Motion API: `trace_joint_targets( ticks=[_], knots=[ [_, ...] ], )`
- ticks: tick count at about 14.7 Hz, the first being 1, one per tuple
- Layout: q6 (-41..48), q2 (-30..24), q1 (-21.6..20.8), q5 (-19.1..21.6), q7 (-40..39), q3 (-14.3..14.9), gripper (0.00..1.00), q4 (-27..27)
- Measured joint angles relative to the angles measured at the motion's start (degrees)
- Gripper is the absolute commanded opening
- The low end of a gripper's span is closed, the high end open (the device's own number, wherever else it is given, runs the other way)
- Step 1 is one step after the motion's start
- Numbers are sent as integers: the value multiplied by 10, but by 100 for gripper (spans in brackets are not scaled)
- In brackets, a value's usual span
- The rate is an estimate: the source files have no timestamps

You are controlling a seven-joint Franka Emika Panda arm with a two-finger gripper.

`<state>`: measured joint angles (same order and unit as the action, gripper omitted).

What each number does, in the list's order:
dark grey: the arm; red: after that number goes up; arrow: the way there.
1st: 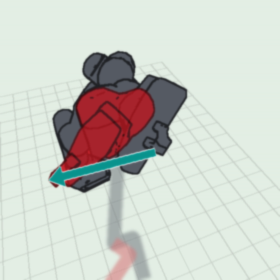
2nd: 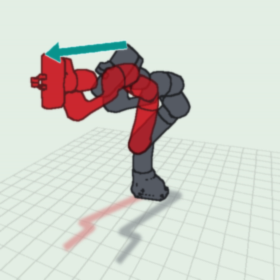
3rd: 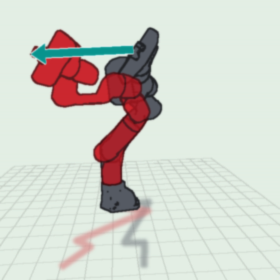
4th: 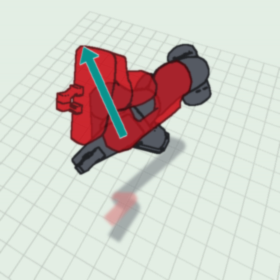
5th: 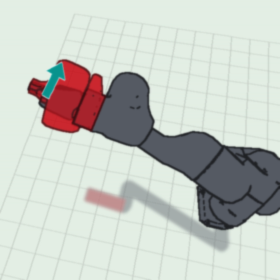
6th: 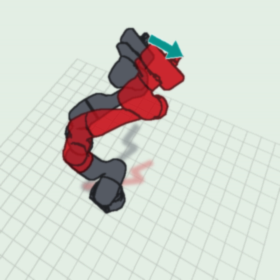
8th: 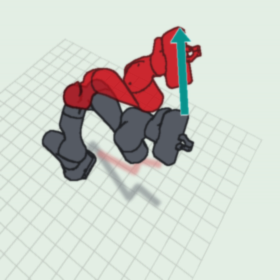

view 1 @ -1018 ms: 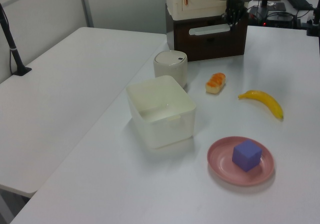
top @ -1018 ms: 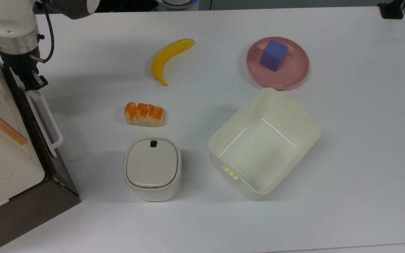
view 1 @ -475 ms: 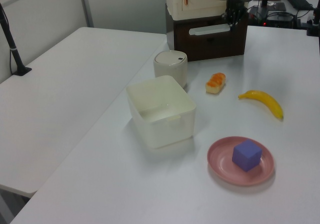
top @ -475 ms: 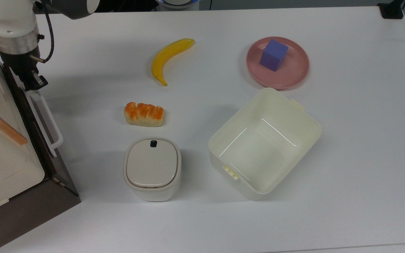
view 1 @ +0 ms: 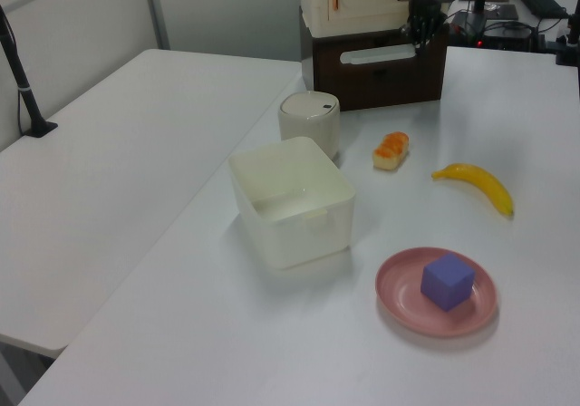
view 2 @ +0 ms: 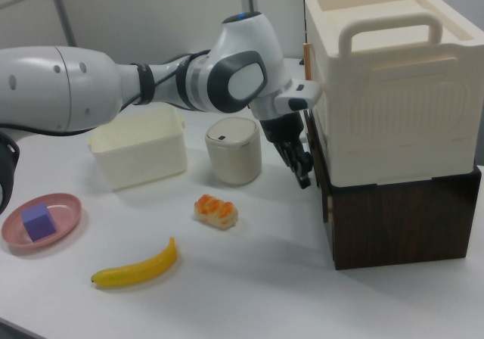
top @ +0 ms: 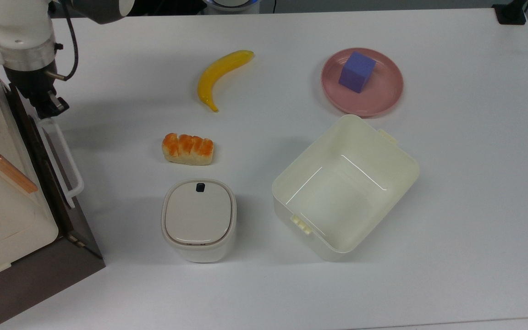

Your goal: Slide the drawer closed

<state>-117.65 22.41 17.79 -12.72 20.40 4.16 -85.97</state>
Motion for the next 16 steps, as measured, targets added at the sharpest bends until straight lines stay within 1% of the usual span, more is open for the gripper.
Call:
trace_joint_targets(
  ticks=[1,5,6,12,14,16],
  knots=[
    [17,-4,-4,0,-8,-7,0,2],
    [31,-13,-23,-3,-10,-47,0,7],
    [33,-13,-25,-4,-10,-51,0,8],
    [34,-10,-30,-13,2,-57,0,8],
    [34,-4,-30,-13,23,-57,0,8],
    [25,4,-29,-16,61,-55,0,8]
  ],
)
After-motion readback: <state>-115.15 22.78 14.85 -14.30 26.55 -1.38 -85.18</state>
